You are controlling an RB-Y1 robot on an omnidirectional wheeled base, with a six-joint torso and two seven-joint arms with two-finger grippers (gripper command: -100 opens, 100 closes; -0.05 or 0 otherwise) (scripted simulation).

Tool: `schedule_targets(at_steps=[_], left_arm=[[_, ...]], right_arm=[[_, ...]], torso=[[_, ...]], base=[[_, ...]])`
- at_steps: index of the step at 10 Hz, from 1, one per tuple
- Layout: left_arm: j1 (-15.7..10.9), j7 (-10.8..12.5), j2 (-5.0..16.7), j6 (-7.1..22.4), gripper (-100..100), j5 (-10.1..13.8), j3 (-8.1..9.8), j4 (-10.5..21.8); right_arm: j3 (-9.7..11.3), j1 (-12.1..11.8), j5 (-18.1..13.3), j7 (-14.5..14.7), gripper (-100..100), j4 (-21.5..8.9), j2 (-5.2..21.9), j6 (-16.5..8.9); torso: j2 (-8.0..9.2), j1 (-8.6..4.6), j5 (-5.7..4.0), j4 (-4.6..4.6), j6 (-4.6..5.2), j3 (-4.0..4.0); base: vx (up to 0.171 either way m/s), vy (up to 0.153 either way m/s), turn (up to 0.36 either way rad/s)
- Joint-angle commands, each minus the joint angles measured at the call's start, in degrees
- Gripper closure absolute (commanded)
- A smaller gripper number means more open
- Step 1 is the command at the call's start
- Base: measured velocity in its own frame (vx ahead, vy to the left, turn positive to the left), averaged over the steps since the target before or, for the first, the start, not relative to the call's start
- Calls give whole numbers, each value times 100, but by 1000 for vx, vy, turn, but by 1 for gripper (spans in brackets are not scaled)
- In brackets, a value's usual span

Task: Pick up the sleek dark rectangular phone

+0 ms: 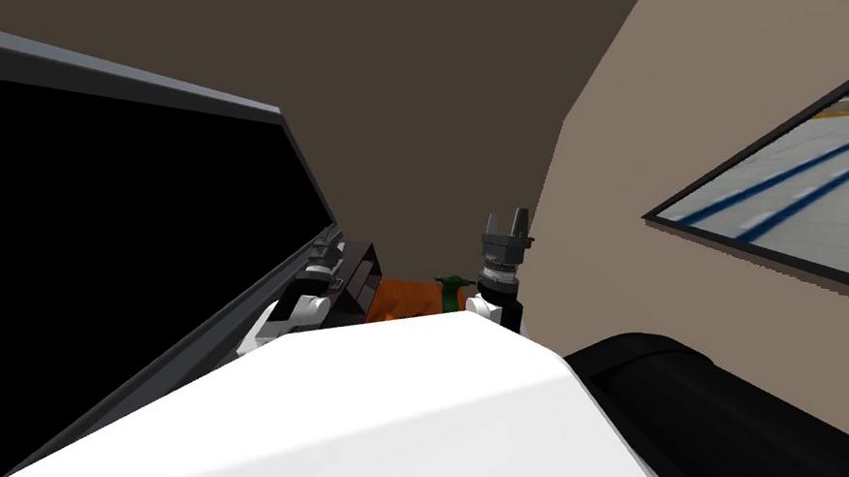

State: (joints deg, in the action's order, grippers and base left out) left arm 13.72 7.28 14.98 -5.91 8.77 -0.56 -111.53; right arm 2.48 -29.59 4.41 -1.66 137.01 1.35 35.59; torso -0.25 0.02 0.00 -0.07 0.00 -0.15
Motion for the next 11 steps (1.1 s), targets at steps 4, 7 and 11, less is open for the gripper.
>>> schedule_targets(at_steps=[4,7,11], left_arm=[[-399,-110,184,698,-100,25,32,512],[-568,-161,250,1059,-100,28,35,767],[-903,-268,388,1624,-100,25,37,1285]], right_arm=[[0,0,0,0,0,0,0,0],[0,0,0,0,0,0,0,0],[0,0,0,0,0,0,0,0]], torso=[[10,0,0,2,-1,6],[2,1,0,1,0,1],[-6,1,0,-1,0,-3]], base=[[54,-4,18],[44,0,1],[44,-3,15]])
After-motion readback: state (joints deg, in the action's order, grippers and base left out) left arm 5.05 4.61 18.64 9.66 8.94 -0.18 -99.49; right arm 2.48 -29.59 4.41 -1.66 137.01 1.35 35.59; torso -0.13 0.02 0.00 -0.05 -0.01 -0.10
